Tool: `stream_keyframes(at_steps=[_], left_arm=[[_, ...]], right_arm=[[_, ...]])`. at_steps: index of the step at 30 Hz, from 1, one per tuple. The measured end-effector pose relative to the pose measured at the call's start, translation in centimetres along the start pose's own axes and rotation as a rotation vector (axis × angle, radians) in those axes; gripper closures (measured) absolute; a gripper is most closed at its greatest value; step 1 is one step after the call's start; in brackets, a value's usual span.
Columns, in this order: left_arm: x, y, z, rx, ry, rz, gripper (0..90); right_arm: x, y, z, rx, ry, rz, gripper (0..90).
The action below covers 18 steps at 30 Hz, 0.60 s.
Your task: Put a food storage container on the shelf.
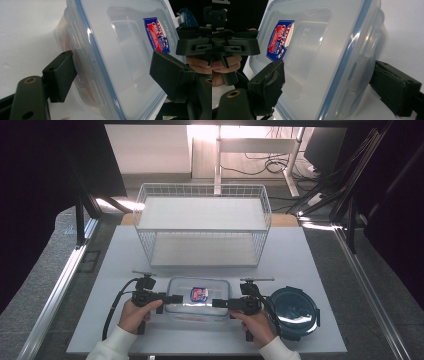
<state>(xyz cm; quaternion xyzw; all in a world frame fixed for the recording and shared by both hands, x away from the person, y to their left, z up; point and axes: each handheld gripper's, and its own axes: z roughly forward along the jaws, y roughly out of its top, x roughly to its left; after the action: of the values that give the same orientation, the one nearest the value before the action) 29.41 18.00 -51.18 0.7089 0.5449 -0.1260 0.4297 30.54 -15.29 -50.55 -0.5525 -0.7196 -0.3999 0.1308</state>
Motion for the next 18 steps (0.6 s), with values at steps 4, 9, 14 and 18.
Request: stream_keyframes(at_steps=[4,9,14,18], left_arm=[[0.1,0.0,-0.1,-0.003,-0.005,-0.012,24.1],[0.1,-0.1,-0.4,-0.009,-0.006,-0.024,27.2],[-0.1,-0.2,-0.7,-0.016,-0.003,-0.02,29.9],[-0.6,-0.3,-1.0,-0.03,0.018,-0.009,31.2]], right_arm=[[0.0,0.0,-0.3,-0.006,0.004,0.011,19.3],[-0.1,0.0,-1.0,-0.023,0.007,0.014,28.8],[-0.3,-0.1,-1.3,-0.036,0.021,0.022,32.5],[-0.1,-0.2,-1.6,-0.047,0.019,0.014,35.1]])
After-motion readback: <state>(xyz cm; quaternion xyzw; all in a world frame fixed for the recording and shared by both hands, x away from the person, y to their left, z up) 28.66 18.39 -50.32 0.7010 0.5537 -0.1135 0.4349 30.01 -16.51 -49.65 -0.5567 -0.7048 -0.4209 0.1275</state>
